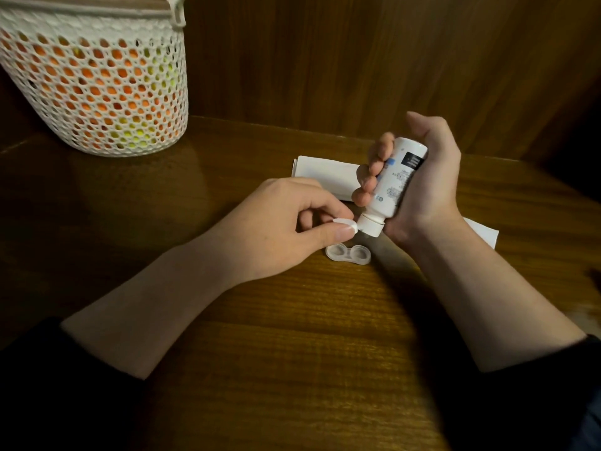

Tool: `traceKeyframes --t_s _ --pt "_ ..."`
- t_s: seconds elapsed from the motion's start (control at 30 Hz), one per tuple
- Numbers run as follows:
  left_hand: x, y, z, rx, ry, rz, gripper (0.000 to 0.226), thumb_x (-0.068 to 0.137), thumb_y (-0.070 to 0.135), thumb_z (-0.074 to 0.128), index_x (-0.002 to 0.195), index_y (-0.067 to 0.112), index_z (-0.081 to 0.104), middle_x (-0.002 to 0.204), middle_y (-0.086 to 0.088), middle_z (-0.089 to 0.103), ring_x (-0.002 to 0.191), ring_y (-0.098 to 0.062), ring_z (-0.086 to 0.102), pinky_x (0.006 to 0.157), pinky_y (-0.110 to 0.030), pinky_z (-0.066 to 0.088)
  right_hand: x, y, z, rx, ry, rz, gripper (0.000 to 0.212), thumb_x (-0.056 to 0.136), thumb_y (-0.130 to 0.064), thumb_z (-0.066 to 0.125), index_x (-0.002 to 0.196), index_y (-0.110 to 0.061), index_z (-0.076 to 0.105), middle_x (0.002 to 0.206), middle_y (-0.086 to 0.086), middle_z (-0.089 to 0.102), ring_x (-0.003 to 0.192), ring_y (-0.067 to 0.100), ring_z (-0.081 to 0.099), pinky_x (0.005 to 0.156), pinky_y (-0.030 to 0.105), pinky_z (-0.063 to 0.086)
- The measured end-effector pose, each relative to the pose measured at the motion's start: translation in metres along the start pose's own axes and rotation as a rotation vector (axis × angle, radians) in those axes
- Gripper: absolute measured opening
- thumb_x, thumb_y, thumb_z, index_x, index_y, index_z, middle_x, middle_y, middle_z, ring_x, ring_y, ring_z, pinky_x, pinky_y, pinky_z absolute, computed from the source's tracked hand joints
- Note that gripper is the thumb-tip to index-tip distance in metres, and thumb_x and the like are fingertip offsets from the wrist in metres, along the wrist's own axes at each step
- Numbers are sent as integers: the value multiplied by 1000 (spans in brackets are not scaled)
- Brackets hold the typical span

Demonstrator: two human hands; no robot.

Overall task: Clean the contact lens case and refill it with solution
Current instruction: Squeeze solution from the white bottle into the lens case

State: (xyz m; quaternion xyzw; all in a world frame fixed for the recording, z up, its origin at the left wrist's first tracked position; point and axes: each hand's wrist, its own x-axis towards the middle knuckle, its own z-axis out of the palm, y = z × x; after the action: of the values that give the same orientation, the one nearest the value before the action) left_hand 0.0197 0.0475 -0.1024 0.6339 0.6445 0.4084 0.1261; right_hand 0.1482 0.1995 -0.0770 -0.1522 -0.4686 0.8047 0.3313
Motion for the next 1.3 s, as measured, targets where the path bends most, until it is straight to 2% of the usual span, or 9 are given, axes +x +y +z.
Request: traceKeyframes --t_s 0.5,0.73,0.93,1.3 --pt "0 -2 1 -14 -32 -42 17 90 40 78 106 43 80 99 22 68 81 3 60 67 -10 48 -1 3 1 -33 -23 37 43 93 -42 49 58 -17 51 55 -1 51 47 14 44 49 24 40" --pt "-1 -1 -1 -17 -39 -28 19 90 40 76 108 40 80 95 16 70 82 3 60 68 -11 49 -1 3 2 -46 -34 20 43 94 -39 46 57 -17 51 55 -1 50 49 15 42 50 24 39" --pt "-1 -1 0 -15 -25 -23 16 91 36 78 107 40 81 92 18 68 79 8 59 61 -6 45 -2 2 3 -50 -29 17 45 96 -37 43 56 -17 50 54 -1 49 47 14 41 50 23 36" --pt "0 -2 -1 -3 -31 -23 18 90 38 78 108 41 80 94 18 69 81 6 60 68 -8 47 -3 1 4 -57 -13 15 46 97 -37 42 56 -17 50 54 -1 48 48 14 40 50 22 35"
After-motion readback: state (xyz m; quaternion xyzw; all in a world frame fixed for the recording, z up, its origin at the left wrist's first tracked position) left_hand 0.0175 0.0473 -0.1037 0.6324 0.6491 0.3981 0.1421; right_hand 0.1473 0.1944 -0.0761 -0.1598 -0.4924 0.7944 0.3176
